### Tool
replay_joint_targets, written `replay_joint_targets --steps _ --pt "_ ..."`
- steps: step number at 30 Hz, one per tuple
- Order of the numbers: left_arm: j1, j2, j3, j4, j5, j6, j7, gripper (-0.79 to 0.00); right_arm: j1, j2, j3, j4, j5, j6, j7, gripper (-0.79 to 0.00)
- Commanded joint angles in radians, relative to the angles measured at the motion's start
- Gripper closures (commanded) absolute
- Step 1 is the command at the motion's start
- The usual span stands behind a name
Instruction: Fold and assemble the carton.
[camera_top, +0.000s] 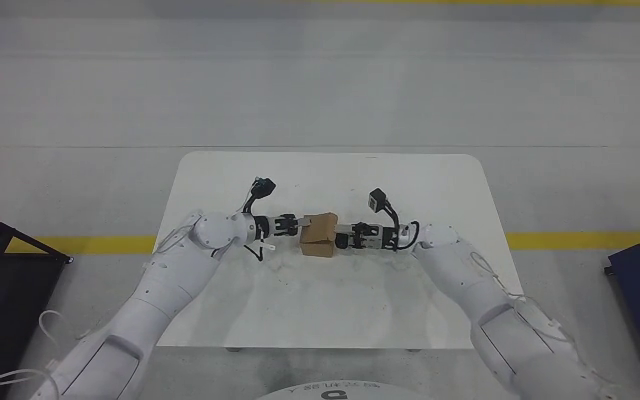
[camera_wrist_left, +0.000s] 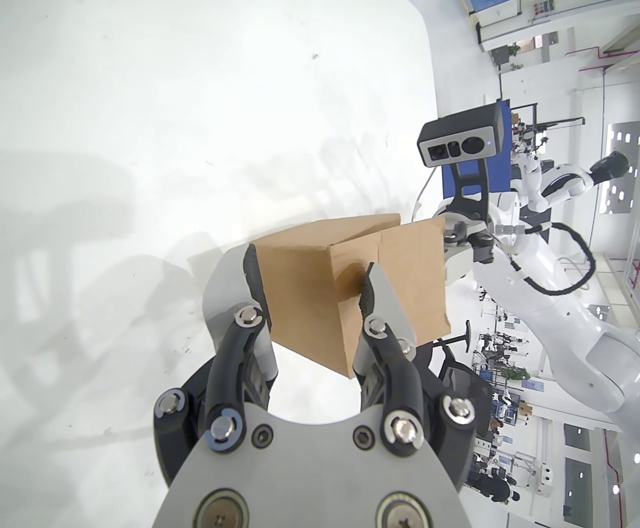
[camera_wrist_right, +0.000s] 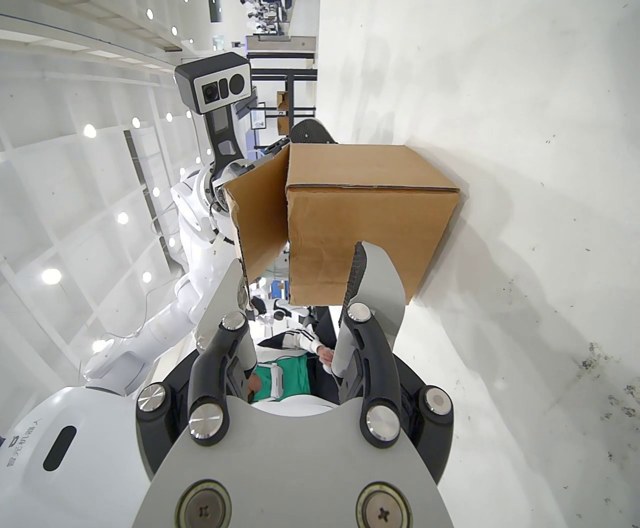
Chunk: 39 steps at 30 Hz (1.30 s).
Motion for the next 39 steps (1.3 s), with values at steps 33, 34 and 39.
replay_joint_targets --steps 33,34,39 --pt "0.002 -0.008 -0.003 -0.002 0.033 0.003 -0.007 -0.372 0.061 -0.043 -0.035 0.11 -0.043 0.005 0.002 -0.526" --pt "0.002 -0.008 -0.004 -0.001 0.033 0.003 -0.007 -0.376 0.061 -0.043 -0.033 0.112 -0.041 0.003 0.003 -0.523" --pt "0.002 -0.009 -0.006 0.001 0.032 0.003 -0.009 -0.372 0.055 -0.035 -0.019 0.113 -0.031 -0.002 -0.002 -0.48"
